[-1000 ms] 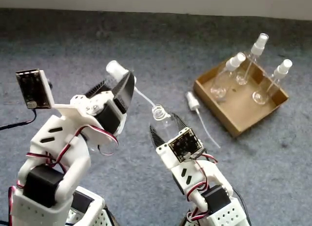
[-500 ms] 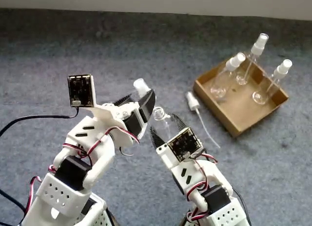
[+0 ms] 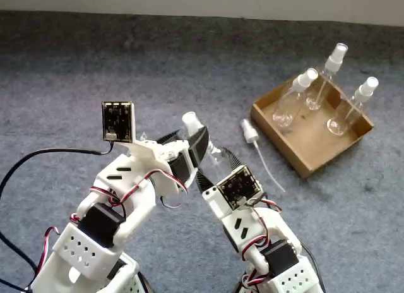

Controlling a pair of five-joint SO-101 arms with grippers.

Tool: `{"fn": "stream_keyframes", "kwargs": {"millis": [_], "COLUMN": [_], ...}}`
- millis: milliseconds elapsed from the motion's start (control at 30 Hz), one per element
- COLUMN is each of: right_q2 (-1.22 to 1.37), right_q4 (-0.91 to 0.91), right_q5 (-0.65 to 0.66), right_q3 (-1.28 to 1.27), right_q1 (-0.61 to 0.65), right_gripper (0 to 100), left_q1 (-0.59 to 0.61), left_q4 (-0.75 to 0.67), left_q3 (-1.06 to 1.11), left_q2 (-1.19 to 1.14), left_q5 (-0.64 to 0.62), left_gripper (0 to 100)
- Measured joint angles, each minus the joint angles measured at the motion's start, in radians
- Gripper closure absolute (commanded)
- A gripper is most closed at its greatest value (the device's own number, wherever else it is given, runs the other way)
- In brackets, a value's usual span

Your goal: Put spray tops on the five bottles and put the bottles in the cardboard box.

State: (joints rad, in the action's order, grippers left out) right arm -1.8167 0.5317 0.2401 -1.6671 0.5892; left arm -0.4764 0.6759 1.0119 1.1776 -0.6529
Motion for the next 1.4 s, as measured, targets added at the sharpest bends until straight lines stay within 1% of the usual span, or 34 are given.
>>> {"fn": "stream_keyframes", "kwargs": {"millis": [233,433,567,733,967,1133,1267,1400], "right_q2": [0.0,0.0,0.0,0.0,0.0,-0.002,-0.002,-0.002], "right_q4": [0.0,0.0,0.0,0.0,0.0,0.0,0.0,0.0], "right_q5": [0.0,0.0,0.0,0.0,0.0,0.0,0.002,0.002], "right_q3": [0.0,0.0,0.0,0.0,0.0,0.0,0.0,0.0], "right_q1": [0.0,0.005,0.005,0.0,0.0,0.0,0.0,0.0], "right_gripper": [89.9,89.9,89.9,89.9,89.9,89.9,89.9,89.9], "left_q1": [-0.002,0.0,-0.003,-0.048,-0.054,-0.077,-0.115,-0.123], "left_q4": [0.005,0.043,0.043,0.046,0.046,0.049,0.086,0.103], "left_q3": [0.0,0.0,0.0,0.0,0.0,0.0,0.021,0.04], "left_q2": [0.005,0.011,0.011,0.011,0.011,0.069,0.133,0.163], "left_q5": [0.064,0.069,0.069,0.069,0.069,0.072,0.081,0.12], "left_gripper": [100,100,100,100,100,100,100,100]}}
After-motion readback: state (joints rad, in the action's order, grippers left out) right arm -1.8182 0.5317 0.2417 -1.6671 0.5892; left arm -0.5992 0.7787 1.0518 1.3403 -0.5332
